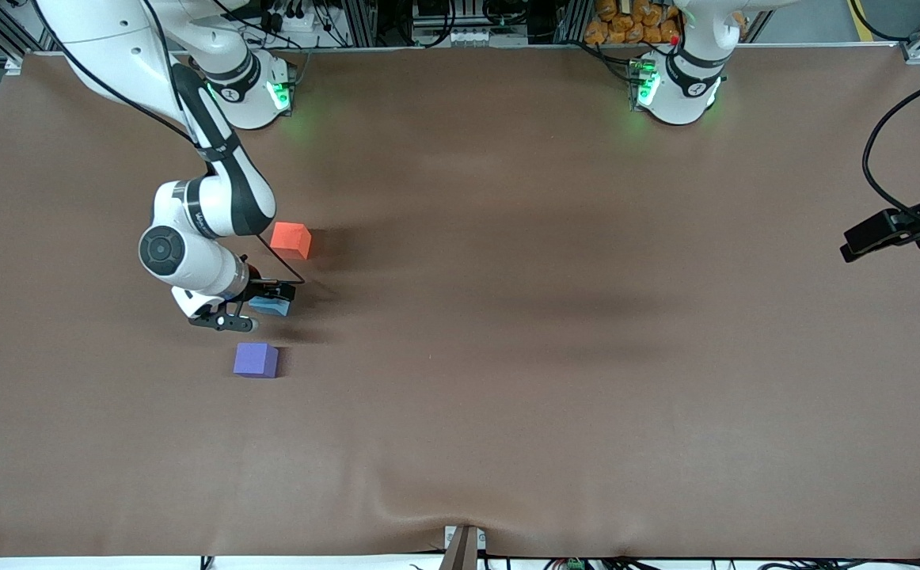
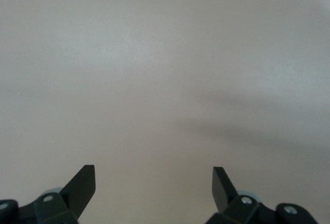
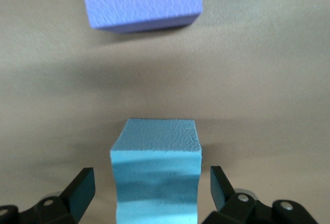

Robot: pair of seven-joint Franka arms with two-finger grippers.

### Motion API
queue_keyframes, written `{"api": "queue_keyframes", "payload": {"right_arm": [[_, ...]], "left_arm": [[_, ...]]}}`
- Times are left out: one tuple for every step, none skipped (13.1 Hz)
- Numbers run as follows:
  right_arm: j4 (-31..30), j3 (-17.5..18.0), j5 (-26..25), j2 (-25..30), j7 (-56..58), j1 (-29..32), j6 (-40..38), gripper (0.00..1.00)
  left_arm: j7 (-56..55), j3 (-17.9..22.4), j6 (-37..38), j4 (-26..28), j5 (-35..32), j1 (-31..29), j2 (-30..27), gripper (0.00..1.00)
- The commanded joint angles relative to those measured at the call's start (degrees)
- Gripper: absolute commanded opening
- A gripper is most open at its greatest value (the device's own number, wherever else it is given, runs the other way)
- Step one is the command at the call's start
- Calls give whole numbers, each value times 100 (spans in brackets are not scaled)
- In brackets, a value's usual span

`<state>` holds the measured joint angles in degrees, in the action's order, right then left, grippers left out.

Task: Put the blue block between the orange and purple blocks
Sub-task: 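Lower the blue cube between the orange and purple cubes with the right gripper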

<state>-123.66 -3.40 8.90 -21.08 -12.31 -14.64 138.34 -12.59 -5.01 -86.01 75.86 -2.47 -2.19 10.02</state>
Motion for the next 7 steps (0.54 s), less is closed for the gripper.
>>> {"api": "queue_keyframes", "payload": {"right_arm": [[-53, 15, -63, 630, 115, 171, -342, 100], [-18, 14, -63, 832, 158, 268, -482, 100], [-9, 14, -63, 1060, 333, 399, -649, 100], [-9, 14, -63, 1280, 587, 583, -781, 100], [-1, 14, -63, 1517, 877, 811, -983, 100], [26, 14, -63, 1737, 1149, 996, -1220, 100], [130, 14, -63, 1948, 1404, 1172, -1570, 100]], "left_arm": [[20, -44, -3, 306, 98, -18, -193, 100], [11, -44, -108, 420, 159, -18, -211, 100], [11, -70, -318, 621, 299, -36, -315, 100], [11, -53, -537, 902, 404, -53, -490, 100], [11, -53, -583, 983, 414, -53, -570, 100], [-33, -70, -557, 1105, 423, -45, -693, 100], [-242, -71, -627, 1403, 423, 8, -886, 100]]}}
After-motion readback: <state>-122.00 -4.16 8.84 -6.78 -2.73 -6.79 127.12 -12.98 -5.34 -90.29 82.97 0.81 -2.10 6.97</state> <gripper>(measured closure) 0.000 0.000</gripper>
